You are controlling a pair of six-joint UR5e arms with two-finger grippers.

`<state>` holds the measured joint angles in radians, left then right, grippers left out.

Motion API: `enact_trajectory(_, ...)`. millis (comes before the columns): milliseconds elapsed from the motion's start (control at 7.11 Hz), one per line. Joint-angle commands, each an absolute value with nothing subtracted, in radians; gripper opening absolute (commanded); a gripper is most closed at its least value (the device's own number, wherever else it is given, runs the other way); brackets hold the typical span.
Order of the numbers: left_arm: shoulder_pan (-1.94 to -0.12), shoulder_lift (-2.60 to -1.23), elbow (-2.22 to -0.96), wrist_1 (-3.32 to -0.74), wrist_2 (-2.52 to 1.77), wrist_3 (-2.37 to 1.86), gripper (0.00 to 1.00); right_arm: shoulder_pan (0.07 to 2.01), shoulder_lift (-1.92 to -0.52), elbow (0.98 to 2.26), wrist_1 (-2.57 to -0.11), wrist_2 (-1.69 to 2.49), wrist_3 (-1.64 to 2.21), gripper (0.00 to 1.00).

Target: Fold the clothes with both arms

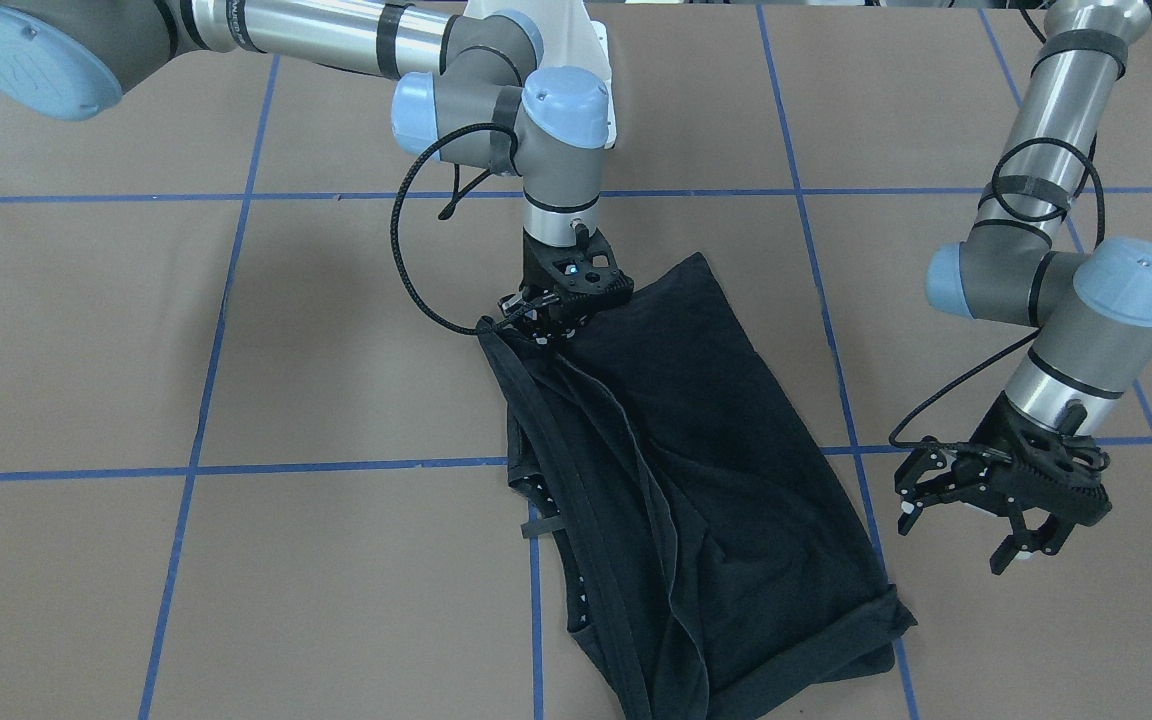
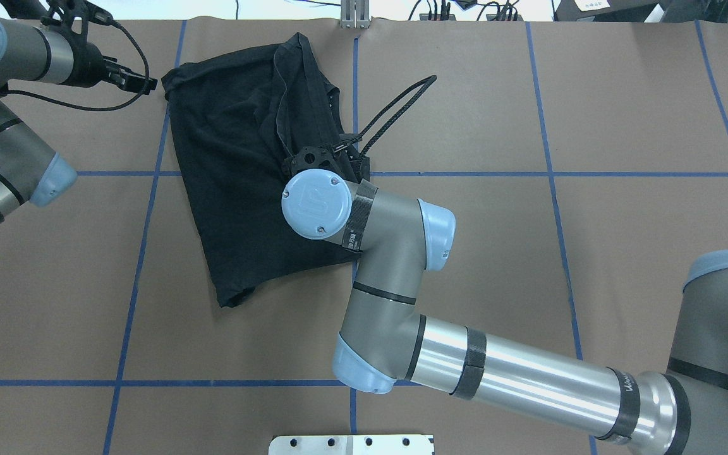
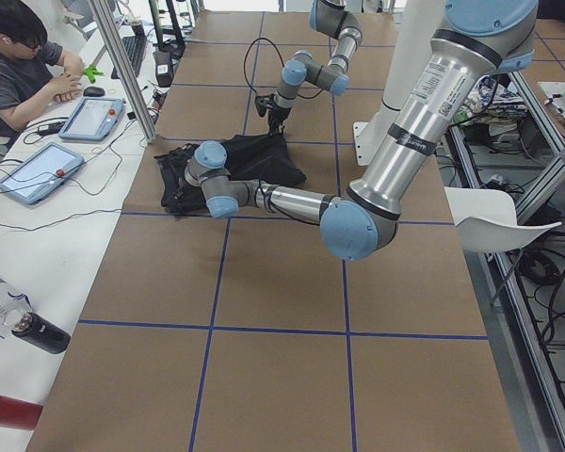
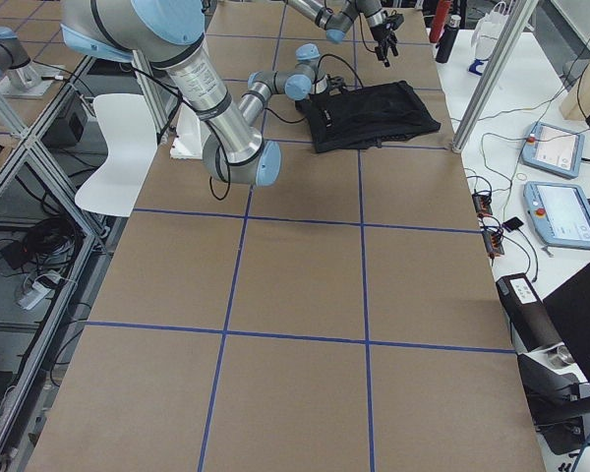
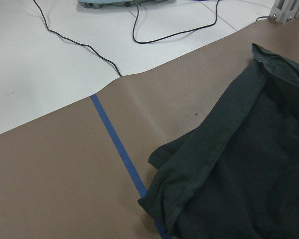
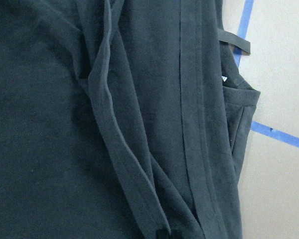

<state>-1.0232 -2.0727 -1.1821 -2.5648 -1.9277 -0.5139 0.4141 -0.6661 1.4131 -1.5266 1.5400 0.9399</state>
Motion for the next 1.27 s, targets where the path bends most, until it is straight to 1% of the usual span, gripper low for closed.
enact_trajectory(0,-1.022,-2.074,-1.183,-2.565,-1.928,-0.523,1.0,0.434,-0.769,1.539,-1.532,1.551,0.948,0.0)
enact_trajectory(281,-1.017,-2.074,-1.196,-2.566,-1.93,-0.555,1.0,0.439,-0.906,1.647,-1.522,1.549,0.948,0.0)
enact_trajectory(563,-1.012,-2.074,-1.195,-2.566,-1.931,-0.555,1.0,0.439,-0.913,1.649,-1.522,1.549,0.95,0.0)
enact_trajectory(703,-1.011,-2.074,-1.195,-2.566,-1.93,-0.555,1.0,0.442,-0.908,1.649,-1.52,1.549,0.977,0.61)
enact_trajectory(844,-1.011,-2.074,-1.195,-2.566,-1.931,-0.555,1.0,0.454,-0.904,1.644,-1.517,1.548,1.073,0.99)
enact_trajectory(985,-1.011,-2.069,-1.195,-2.566,-1.93,-0.555,1.0,0.481,-0.899,1.602,-1.428,1.568,1.1,1.0)
enact_trajectory(1125,-1.011,-2.068,-1.196,-2.566,-1.93,-0.555,1.0,0.514,-0.872,1.501,-1.301,1.612,1.174,1.0)
